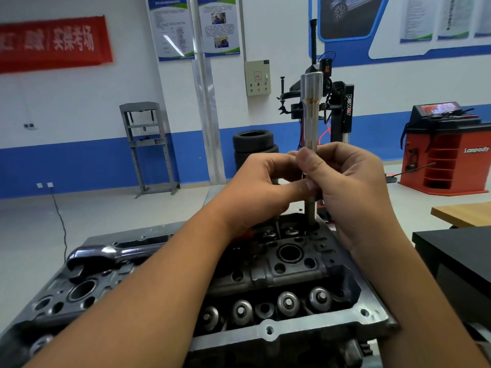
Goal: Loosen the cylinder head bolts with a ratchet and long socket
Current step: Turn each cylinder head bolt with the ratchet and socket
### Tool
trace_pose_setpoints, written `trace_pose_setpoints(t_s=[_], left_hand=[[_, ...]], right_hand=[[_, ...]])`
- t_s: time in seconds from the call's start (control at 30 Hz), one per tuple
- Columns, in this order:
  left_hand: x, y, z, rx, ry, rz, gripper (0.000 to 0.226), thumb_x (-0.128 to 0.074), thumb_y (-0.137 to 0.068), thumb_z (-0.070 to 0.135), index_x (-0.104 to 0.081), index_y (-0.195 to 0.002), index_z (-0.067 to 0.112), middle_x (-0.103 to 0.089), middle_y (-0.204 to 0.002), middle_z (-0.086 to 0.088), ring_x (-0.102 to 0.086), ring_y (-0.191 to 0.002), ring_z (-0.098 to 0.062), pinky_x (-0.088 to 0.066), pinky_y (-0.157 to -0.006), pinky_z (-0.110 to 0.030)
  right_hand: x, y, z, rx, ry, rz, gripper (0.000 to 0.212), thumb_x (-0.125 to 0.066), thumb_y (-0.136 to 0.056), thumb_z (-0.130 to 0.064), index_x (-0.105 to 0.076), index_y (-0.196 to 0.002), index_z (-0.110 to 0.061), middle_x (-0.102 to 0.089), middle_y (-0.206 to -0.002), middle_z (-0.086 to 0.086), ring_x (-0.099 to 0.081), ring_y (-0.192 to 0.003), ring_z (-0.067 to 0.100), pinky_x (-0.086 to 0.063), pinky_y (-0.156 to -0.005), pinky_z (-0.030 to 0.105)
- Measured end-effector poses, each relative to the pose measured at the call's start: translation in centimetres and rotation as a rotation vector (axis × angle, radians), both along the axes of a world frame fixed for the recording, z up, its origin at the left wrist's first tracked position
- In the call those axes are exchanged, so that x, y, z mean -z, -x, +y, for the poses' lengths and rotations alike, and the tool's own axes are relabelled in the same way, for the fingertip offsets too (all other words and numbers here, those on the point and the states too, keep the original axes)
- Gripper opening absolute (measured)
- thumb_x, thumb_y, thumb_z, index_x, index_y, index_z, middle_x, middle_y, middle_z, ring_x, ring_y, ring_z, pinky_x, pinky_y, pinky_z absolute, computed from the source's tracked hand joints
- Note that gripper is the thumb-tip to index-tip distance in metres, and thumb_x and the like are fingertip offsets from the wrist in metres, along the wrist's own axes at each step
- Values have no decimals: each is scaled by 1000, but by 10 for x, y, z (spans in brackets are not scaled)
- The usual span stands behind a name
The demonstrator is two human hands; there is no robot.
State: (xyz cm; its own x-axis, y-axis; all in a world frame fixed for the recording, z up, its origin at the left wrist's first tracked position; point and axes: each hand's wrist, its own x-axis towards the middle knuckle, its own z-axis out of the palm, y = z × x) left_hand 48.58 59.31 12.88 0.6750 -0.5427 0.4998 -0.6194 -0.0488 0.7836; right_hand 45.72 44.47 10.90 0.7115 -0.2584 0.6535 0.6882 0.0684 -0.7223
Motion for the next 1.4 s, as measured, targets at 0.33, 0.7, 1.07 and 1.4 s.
trace_pose_setpoints(t_s=[0.33, 0.7, 1.07, 1.4], left_hand=[[0, -1, 0, -63, -19, 0, 21, -70, -99, 8, -72, -119, 3, -77, -100, -7, -53, -59, -5, -41, -51, -18], [1, -1, -1, -46, 13, -66, 27, -75, -93, 1, -71, -119, -5, -75, -99, -12, -61, -57, 7, -44, -55, -6], [2, -4, -1, -52, 2, -40, 25, -78, -92, 4, -73, -116, -2, -76, -94, -7, -61, -58, 6, -43, -54, -7], [2, -4, -1, -37, -19, 7, 21, -72, -97, 4, -71, -118, 0, -76, -99, -9, -61, -60, 3, -43, -53, -12]], right_hand=[[-2, 1, 0, -10, -49, -7, 32, -79, -74, -38, -69, -91, -13, -79, -92, 13, -78, -84, 28, -64, -66, 38], [-1, -2, 1, -28, 9, -33, 18, -79, -80, -38, -72, -85, -21, -76, -81, -1, -74, -74, 13, -57, -61, 23], [-1, -2, 1, -33, 9, -9, 21, -78, -83, -37, -71, -88, -18, -76, -83, 2, -75, -76, 17, -58, -62, 24], [-1, -2, 1, -39, 10, 3, 19, -70, -94, -34, -73, -90, -16, -77, -83, 4, -76, -75, 19, -58, -57, 26]])
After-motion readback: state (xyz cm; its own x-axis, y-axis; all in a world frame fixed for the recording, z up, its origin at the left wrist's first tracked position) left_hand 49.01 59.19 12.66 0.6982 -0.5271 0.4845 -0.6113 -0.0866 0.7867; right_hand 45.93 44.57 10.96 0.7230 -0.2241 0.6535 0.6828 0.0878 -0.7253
